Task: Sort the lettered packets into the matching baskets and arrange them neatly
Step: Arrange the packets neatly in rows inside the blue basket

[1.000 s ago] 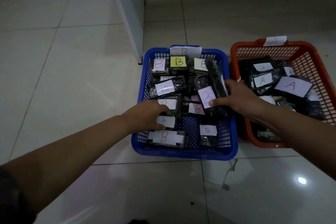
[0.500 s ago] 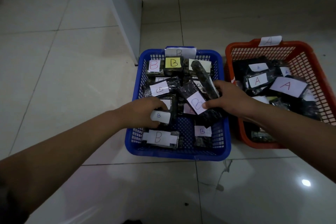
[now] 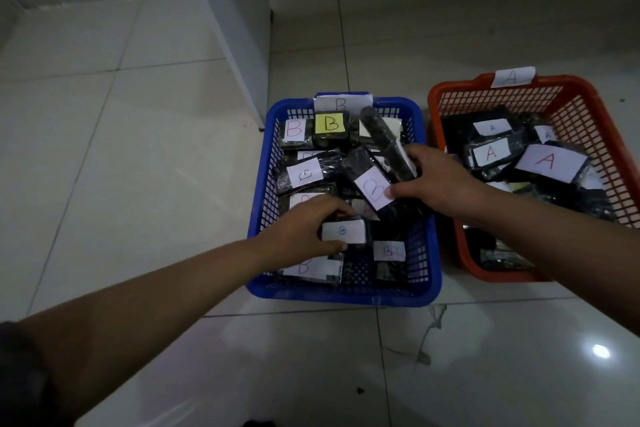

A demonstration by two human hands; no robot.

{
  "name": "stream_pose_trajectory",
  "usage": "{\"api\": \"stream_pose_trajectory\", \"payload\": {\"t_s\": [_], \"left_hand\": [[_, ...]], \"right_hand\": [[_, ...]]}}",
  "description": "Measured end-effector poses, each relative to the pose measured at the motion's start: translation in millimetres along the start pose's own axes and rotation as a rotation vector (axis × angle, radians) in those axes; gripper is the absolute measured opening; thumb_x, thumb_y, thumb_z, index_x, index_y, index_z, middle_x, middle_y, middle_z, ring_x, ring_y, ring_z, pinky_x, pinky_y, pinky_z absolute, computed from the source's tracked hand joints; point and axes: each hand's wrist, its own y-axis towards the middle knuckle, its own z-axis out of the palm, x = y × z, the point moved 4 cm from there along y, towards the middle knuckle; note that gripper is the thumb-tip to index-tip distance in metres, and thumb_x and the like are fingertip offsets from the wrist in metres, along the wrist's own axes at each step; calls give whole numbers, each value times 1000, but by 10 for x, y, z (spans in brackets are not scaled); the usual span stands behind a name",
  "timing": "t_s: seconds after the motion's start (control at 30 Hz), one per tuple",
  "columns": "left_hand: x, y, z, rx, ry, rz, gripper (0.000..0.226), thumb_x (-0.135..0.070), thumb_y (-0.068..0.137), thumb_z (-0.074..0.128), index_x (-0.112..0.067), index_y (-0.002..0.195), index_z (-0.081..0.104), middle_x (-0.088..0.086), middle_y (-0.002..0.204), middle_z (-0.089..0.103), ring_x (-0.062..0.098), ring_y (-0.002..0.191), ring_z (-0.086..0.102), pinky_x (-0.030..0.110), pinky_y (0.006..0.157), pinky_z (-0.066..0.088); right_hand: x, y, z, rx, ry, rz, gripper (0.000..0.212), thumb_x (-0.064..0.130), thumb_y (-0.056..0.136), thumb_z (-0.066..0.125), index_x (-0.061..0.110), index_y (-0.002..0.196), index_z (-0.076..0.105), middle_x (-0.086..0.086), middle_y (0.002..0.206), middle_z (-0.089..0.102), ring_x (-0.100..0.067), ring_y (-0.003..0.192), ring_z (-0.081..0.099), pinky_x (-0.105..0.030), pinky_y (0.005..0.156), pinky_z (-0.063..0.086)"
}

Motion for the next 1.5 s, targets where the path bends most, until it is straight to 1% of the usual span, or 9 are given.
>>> {"api": "stream_pose_trajectory", "payload": {"t_s": [0.2,0.4,0.57,0.7,0.93,1.13,1.2,1.33,1.5], "left_hand": [[-50,194,216,53,41,31,45,-27,80,73,-18,120,56,-7,112,53,0,101,45,7,85,36],[6,295,298,193,314,3,48,-29,83,68,-15,126,53,3,121,52,18,110,51,35,88,46],[10,302,320,227,450,10,49,-28,83,67,-14,128,53,6,121,53,22,108,53,35,85,48],[143,276,262,229,291,-46,52,-34,86,65,-19,133,49,2,132,52,17,119,48,27,98,40],[116,233,268,154,248,4,50,-31,85,66,-16,131,50,5,128,53,18,115,50,25,94,41],[128,227,257,127,186,-1,63,-37,80,70,-20,136,46,3,134,47,15,123,41,25,100,37],[79,202,147,35,-13,-104,71,-36,79,73,-22,139,38,-2,129,47,13,119,44,23,94,41],[0,121,-29,1,-1013,-412,60,-22,83,67,-21,136,39,7,119,60,23,105,61,32,84,52],[44,79,-177,-99,-990,-460,30,-9,89,59,-15,118,57,9,108,65,20,94,64,28,74,56]], "right_hand": [[-38,-44,-263,-110,-2,1,48,11,71,77,17,114,57,2,100,64,-9,87,60,-19,67,45],[-140,-122,-252,-87,-23,22,46,13,70,78,19,110,57,6,96,63,-6,87,59,-18,66,43],[-106,-153,-182,-46,-27,16,44,12,72,77,23,107,53,15,89,57,4,81,53,-14,62,39],[-83,-143,-131,-22,-17,9,44,11,71,78,22,107,55,13,92,59,2,83,55,-15,64,42],[-75,-155,-73,0,-53,-4,42,12,71,78,24,103,53,21,87,56,8,77,52,-7,58,38],[-107,-159,-2,66,23,40,42,9,70,78,22,104,56,11,93,64,-3,86,61,-16,67,47],[-144,-153,27,96,37,60,40,10,69,79,22,102,59,8,97,66,-7,90,63,-20,71,49],[-166,-138,93,129,27,80,44,15,66,82,24,103,60,8,101,67,-9,93,63,-26,79,51],[-91,-135,281,200,15,45,38,15,67,82,25,95,58,9,90,66,-7,83,63,-17,68,46]]}}
